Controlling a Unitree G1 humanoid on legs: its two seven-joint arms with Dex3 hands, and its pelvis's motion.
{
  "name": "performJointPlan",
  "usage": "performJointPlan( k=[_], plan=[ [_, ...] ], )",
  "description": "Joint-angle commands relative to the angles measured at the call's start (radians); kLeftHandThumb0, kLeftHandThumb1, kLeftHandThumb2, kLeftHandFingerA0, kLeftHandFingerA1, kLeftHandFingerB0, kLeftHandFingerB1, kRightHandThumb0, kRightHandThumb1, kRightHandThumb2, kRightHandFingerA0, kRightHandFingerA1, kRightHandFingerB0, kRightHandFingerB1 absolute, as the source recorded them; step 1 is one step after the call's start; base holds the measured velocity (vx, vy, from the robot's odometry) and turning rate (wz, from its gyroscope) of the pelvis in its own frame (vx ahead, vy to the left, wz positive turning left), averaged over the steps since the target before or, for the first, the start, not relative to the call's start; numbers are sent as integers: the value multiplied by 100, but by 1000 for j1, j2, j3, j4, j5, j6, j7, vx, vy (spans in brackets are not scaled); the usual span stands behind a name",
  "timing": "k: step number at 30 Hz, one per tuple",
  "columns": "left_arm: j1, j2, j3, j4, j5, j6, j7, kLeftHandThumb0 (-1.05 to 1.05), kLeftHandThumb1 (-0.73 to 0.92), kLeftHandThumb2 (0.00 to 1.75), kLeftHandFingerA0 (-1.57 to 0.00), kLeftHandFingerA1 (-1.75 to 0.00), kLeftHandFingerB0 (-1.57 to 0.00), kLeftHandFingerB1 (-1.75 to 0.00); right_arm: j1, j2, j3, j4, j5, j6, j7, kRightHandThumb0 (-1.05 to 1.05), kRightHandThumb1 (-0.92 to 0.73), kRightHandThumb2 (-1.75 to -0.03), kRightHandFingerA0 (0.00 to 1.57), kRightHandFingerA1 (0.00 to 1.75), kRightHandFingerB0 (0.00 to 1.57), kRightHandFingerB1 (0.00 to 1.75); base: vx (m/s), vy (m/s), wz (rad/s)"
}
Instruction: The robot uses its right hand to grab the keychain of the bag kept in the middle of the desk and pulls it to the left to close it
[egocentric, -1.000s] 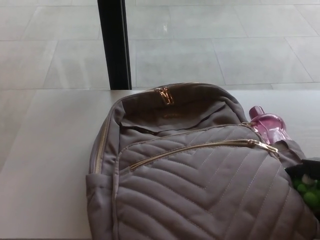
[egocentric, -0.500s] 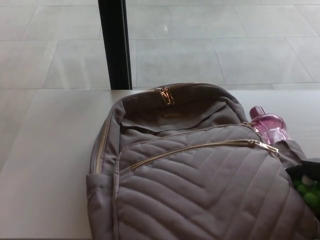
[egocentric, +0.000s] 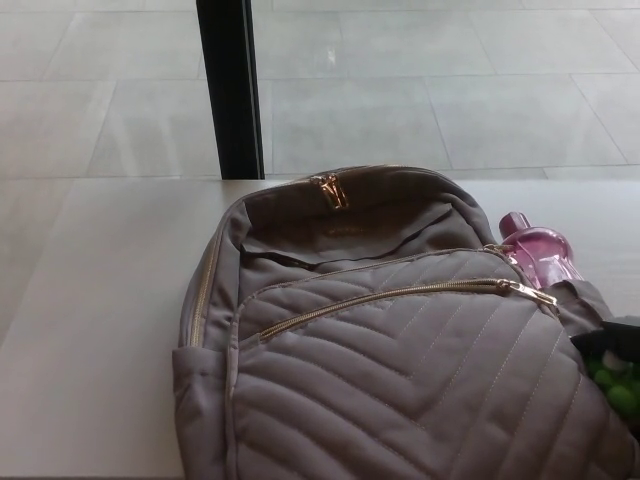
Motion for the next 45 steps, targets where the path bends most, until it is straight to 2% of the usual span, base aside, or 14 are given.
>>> performJointPlan(
  k=[1,5,6,11,14,16,21,22,25,26,28,36,40,45],
  plan=[
    [-25,21,67,-83,-97,-127,-115,-65,75,63,-67,-49,-50,-39,35,123,194,26,-360,20,-174,-43,-58,-62,3,20,19,30,0,0,0],
    [-18,36,55,-122,-81,-120,-157,-71,61,98,-51,-60,-39,-50,17,138,207,43,-394,15,-230,-43,-60,-58,0,25,23,29,0,0,0],
    [-22,43,50,-117,-76,-112,-174,-68,74,63,-54,-49,-42,-33,14,139,207,42,-406,23,-237,-45,-61,-58,0,20,24,29,0,0,0],
    [-25,62,14,-109,-48,-92,-242,-69,72,62,-48,-47,-35,-32,-1,152,205,59,-417,39,-272,-39,-57,-61,0,20,28,33,0,0,0],
    [-9,59,-15,-124,-23,-93,-249,-67,69,61,-51,-50,-38,-35,-16,145,216,81,-408,30,-252,-40,-58,-80,88,108,30,44,0,0,0],
    [-1,54,-12,-127,-29,-96,-250,-70,55,95,-47,-62,-30,-49,-7,150,211,93,-393,5,-290,-23,-73,-64,93,137,46,38,0,0,0],
    [-11,41,1,-111,-49,-63,-236,-74,57,94,-50,-60,-36,-49,5,179,196,133,-381,-68,-421,-21,-73,-70,88,151,83,53,0,0,0],
    [-10,37,2,-102,-49,-69,-236,-69,68,61,-58,-52,-42,-36,11,190,201,139,-378,-88,-447,-24,-70,-70,88,157,91,66,0,0,0],
    [-8,34,-7,-87,-38,-89,-232,-69,69,61,-55,-50,-42,-36,16,200,210,145,-400,-97,-475,-27,-72,-68,89,163,89,70,0,0,0],
    [-10,31,-12,-75,-31,-102,-228,-75,57,94,-49,-59,-35,-49,14,199,210,154,-406,-107,-489,-29,-76,-62,90,160,87,69,0,0,0],
    [-11,34,-14,-67,-30,-97,-223,-70,68,61,-57,-48,-42,-36,9,204,205,173,-402,-119,-511,-30,-76,-62,90,163,84,73,0,0,0],
    [-12,51,-18,-43,-26,-92,-203,-68,69,62,-58,-51,-43,-37,-20,188,160,246,-377,-204,-624,-18,-70,-86,85,172,73,132,0,0,0],
    [-14,56,-24,-20,-21,-101,-205,-70,56,95,-49,-61,-34,-50,-22,205,131,249,-297,-220,-580,-10,-66,-94,92,175,66,143,0,0,0],
    [-12,60,-41,-10,-8,-97,-202,-68,70,61,-55,-47,-42,-37,-106,277,73,222,-32,-164,-396,-16,-85,-69,94,175,69,147,0,0,0]
  ],
)
